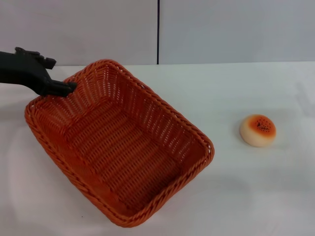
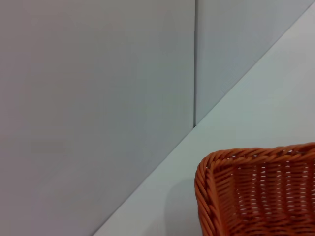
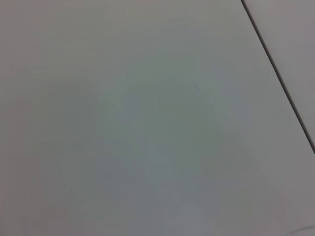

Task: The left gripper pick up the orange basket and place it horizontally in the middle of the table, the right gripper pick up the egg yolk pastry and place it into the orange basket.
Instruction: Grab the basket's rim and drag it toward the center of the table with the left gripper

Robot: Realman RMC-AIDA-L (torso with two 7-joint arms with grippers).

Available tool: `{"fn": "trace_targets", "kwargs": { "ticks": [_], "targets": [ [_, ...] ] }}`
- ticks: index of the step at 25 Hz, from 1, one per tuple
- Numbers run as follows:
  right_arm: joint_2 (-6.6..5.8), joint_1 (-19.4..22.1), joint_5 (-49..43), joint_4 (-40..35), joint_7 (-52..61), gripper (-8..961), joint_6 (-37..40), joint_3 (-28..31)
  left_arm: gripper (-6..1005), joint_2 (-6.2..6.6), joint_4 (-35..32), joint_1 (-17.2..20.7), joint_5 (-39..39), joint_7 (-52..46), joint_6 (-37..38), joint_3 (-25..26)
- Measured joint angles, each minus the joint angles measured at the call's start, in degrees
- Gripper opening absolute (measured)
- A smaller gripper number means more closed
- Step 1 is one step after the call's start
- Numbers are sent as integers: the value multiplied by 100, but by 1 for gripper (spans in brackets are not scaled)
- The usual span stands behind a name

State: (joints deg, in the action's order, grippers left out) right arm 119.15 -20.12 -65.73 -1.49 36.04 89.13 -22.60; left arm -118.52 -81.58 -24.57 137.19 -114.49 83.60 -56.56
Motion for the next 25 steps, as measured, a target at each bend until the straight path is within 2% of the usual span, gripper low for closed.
{"fn": "trace_targets", "kwargs": {
  "ticks": [4, 10, 19, 25],
  "targets": [
    [2, -1, 0, 0, 0, 642, 5, -7, 809, -4, 159, 65, 28, -3, -362, -388],
    [3, 19, 0, 0, 0, 642, 21, -4, 796, -4, 245, 18, 199, -50, -408, -477],
    [-3, 26, 0, 8, 0, 642, 26, -12, 754, -8, 292, 21, 906, -420, -671, -1159],
    [-6, 26, -1, 9, 0, 642, 26, -14, 726, -8, 294, -14, 1031, -547, -728, -1191]
  ]
}}
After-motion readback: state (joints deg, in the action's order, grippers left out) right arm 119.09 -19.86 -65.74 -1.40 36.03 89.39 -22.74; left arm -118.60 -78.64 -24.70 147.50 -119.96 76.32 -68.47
